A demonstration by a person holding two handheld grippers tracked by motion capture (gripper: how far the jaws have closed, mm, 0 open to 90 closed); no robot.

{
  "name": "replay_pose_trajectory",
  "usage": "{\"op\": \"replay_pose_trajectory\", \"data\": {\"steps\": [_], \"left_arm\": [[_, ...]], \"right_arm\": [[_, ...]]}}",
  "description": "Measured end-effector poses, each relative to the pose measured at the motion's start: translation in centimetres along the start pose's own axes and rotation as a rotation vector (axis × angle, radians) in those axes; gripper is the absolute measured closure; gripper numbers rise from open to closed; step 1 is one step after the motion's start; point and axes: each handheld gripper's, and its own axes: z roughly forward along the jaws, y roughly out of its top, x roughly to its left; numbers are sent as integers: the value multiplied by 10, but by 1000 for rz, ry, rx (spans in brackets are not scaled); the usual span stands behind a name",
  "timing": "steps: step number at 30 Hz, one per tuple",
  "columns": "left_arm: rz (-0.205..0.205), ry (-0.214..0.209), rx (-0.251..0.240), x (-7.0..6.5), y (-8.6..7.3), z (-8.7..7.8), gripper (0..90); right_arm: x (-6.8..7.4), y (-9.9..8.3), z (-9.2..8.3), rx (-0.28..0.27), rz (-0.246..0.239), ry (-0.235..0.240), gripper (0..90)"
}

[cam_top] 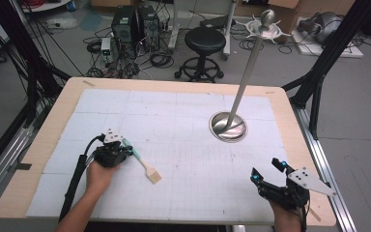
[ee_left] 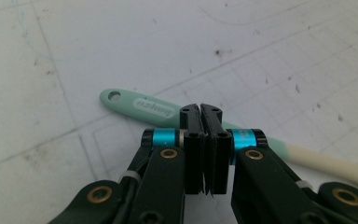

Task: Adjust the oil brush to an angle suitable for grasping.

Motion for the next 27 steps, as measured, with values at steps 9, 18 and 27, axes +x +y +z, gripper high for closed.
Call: {"op": "replay_pose_trajectory", "data": {"steps": [9,18,27], "left_arm": [[21,-29,-38,-14,3,1,874],[66,-190,-50,-65,2,3,875],[77,-193,-1,-76,-3,12,875]], "right_arm": [[-1,-1,0,3,6,-4,193],[1,0,0,7,-13,-2,193],[-1,0,-2,4,0,-7,193]]}}
